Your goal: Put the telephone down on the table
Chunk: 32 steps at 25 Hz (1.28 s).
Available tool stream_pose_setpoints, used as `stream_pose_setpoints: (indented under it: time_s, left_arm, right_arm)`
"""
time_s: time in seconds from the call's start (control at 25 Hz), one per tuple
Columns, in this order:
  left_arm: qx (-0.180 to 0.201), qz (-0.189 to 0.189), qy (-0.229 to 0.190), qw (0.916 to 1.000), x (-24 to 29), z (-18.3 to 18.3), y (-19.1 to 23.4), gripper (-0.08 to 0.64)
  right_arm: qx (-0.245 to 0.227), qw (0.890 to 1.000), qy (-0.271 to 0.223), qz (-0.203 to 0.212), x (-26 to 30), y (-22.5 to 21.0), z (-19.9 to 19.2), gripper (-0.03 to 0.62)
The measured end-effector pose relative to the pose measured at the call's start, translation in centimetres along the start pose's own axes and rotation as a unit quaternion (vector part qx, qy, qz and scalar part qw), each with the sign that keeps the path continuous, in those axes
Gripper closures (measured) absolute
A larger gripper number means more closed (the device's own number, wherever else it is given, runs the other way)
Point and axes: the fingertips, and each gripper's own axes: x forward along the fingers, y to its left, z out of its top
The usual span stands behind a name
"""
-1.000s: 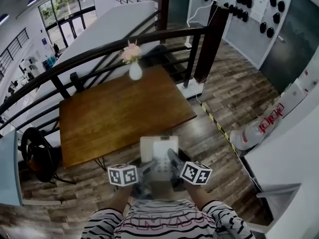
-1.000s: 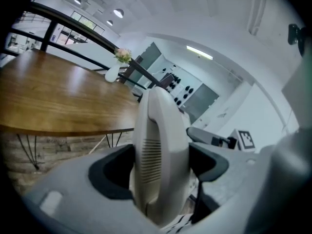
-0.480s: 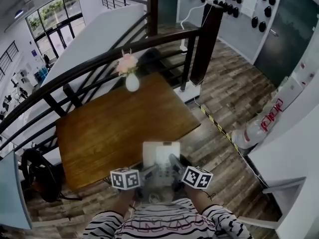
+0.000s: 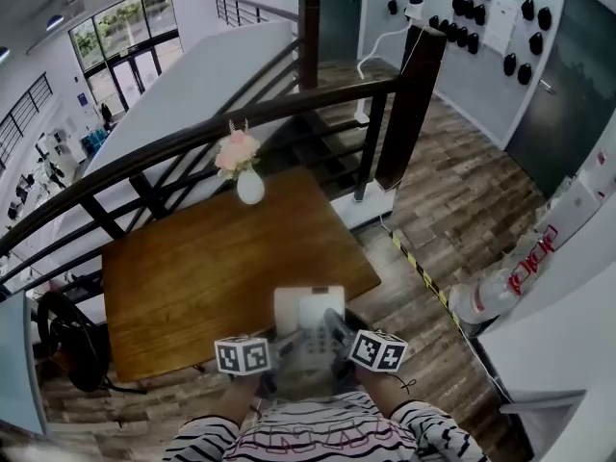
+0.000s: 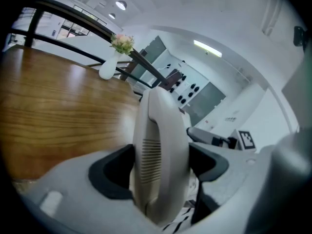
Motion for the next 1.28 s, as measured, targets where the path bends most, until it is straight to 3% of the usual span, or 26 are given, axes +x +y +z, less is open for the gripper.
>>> stream_pose_setpoints:
  time_s: [0.48,0.88,1.28]
  left_arm:
    - [-0.030,0.049,-0.059,0.9966,11.5,7.0,-1.1,0.212]
    - [-0.054,0.073,-0.086,0.9921,13.4,10.2,0.6,0.212]
    - [-0.060,0.057,-0.069,0.9942,13.9,15.5,5.8,0.212]
  right_arm:
    - [-0.032,0.996,0.056,0.055,6.0,-7.2,11.2,0.382]
    - [-0.041,0.991,0.092,0.082,10.4,-7.6,13.5,0.382]
    - [-0.035,0.994,0.086,0.056,17.2,-6.4,14.8,0.382]
